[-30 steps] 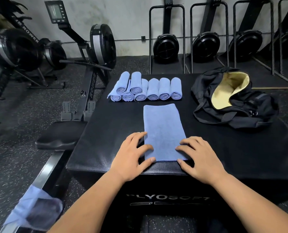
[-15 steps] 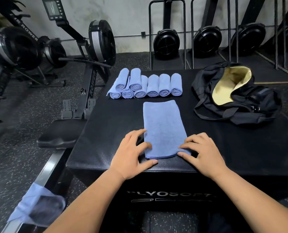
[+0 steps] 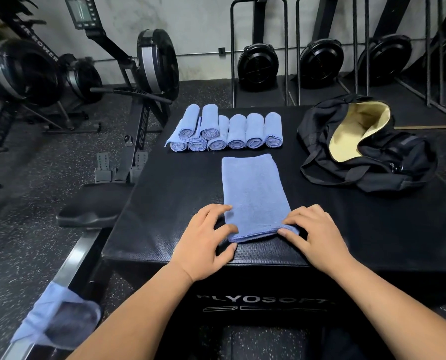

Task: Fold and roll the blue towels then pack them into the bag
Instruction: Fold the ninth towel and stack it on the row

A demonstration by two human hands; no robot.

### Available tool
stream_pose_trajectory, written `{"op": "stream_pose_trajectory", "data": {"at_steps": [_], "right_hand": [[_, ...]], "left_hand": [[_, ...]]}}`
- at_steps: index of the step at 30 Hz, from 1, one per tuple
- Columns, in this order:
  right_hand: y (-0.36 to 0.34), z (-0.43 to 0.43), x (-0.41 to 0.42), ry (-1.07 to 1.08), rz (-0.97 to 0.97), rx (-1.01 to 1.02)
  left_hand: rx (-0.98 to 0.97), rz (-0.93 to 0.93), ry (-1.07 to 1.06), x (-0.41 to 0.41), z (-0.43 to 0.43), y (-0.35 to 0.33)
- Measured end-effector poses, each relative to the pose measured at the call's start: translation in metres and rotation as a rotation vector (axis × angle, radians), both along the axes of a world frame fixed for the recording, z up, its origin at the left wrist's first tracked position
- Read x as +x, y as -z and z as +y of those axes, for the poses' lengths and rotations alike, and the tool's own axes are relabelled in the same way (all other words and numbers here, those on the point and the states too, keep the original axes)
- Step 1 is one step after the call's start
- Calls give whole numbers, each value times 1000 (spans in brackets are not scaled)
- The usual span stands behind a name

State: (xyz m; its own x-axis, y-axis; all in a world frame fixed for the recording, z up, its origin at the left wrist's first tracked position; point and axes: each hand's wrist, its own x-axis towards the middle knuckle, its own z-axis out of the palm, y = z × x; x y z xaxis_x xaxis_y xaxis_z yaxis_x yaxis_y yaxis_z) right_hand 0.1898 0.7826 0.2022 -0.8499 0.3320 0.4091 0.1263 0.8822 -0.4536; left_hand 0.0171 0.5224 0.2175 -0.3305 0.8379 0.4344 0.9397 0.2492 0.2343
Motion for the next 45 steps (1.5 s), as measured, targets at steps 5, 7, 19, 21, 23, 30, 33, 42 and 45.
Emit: {"op": "stream_pose_trajectory", "data": {"at_steps": [5,7,19,21,23,30,33,42,45], "right_hand": [[-2,-5,2,4,0,51],[-3,-6,4,-10,-11,73],[0,0,-1,77,70,-14],[-1,1,-2,96,41,-64],[-4,0,-3,128,4,-132],[-13,-7,0,133,27,-200],[-9,-10,2,116,53,-89],[1,-12,0,134,123,120],[1,-12,1,109,113,144]], "left_hand": [[40,15,-37,-1,0,2],[50,1,-59,-1,0,2],[153,-319,-186,-17,2,10],[174,-383,-225,-18,3,10],[189,-413,-260,-18,4,10],[226,-367,-225,-11,3,2],[212,-317,-222,-10,3,2],[198,-158,-250,-10,4,9],[141,-151,-197,-8,4,7]]}}
